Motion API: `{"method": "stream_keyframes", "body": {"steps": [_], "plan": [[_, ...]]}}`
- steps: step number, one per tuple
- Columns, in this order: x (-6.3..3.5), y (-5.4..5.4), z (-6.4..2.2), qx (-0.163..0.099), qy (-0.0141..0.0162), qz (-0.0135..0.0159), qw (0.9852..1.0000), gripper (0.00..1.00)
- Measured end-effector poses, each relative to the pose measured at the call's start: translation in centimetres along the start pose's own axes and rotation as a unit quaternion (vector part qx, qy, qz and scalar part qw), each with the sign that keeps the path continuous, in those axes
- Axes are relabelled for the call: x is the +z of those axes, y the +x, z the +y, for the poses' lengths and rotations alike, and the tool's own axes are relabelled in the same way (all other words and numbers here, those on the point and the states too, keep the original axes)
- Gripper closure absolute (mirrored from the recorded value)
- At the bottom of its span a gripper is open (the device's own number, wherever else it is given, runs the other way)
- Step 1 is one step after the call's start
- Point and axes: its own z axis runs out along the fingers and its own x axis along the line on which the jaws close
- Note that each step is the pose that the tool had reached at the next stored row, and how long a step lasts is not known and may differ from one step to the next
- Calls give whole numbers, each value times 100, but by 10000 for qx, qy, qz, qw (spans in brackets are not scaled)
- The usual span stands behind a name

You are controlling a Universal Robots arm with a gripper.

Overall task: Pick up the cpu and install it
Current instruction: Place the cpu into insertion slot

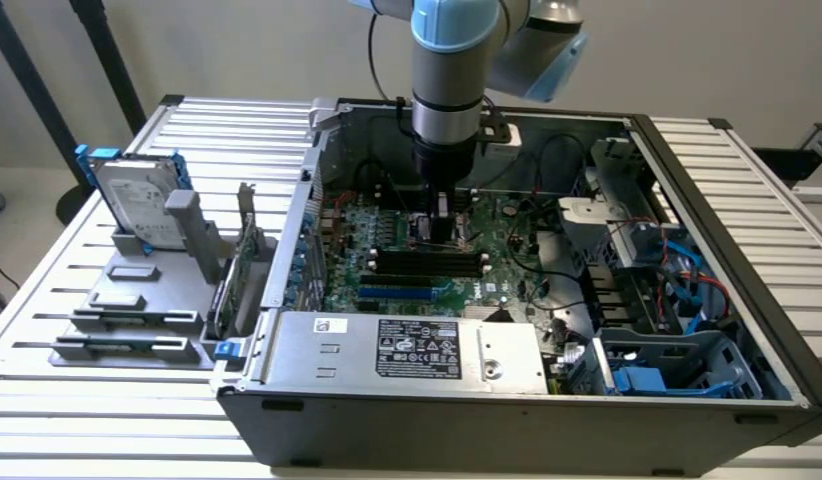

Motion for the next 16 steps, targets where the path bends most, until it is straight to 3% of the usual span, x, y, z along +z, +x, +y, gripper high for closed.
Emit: {"method": "stream_keyframes", "body": {"steps": [5,12,16], "plan": [[-71,4,3,-1,0,1,10000,38],[-250,12,7,-2,-1,2,10000,38],[-316,15,-43,0,14,14,10000,38]]}}
